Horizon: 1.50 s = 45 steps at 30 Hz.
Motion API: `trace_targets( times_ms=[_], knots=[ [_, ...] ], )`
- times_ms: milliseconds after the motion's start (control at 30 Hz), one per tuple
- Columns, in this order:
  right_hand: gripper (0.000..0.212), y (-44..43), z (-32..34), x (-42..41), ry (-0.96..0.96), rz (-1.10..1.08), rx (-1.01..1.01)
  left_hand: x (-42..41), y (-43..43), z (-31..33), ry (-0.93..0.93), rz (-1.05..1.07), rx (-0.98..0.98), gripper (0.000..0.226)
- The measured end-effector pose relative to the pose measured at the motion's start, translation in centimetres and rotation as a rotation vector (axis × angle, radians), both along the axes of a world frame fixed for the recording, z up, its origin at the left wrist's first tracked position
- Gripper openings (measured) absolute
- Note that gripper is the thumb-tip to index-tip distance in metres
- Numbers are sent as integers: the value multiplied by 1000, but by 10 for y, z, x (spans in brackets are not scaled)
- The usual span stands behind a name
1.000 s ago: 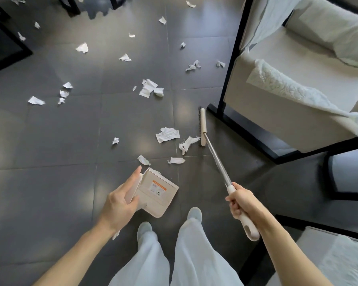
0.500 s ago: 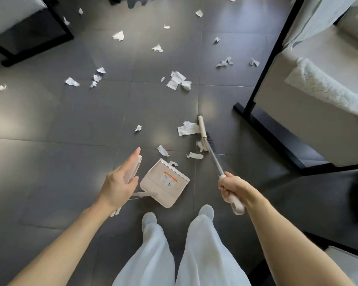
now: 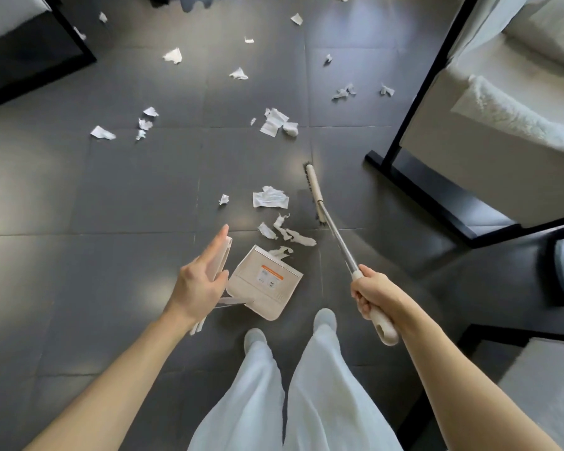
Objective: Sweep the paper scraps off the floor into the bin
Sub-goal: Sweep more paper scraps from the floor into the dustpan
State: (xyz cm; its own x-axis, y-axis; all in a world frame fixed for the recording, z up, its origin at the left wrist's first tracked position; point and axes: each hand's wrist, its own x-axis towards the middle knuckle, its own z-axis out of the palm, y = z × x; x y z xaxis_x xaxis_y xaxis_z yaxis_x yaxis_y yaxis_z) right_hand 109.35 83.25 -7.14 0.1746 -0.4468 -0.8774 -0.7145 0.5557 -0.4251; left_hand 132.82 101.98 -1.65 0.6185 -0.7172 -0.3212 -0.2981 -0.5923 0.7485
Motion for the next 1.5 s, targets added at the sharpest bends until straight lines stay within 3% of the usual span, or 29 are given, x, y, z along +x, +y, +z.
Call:
trace_targets(
  times_ms=[167,333,467,567,700,867,933,1067,1300,1400,1500],
  knots=[
    [43,21,-26,37,49,-18,31,19,21,-1,-33,46,25,79],
    [60,72,-20,81,-41,-93,180,25,31,-13,-53,88,46,78],
    [63,66,-1,95,-83,-190,251,28,38,-17,-27,138,34,77],
    [45,52,14,91,-78,-61,148,29,38,-20,-23,197,17,76],
    [19,6,14,96,-19,267,-98,22,28,-22,-23,294,1,75],
    [15,-77,-15,117,55,551,-257,6,27,-16,-53,452,25,75],
    [23,-102,-29,125,64,630,-275,-5,30,-14,-78,524,36,77],
    [41,-132,-52,134,106,838,-249,-15,16,-25,-104,616,65,76],
    [58,-117,-39,118,115,1087,-119,-3,-18,-30,-164,552,61,72],
    [63,-84,-18,104,103,1077,-28,1,-17,-33,-162,548,-2,68],
    [55,-59,7,89,77,886,181,4,-21,-38,-164,544,-42,68]
  ],
)
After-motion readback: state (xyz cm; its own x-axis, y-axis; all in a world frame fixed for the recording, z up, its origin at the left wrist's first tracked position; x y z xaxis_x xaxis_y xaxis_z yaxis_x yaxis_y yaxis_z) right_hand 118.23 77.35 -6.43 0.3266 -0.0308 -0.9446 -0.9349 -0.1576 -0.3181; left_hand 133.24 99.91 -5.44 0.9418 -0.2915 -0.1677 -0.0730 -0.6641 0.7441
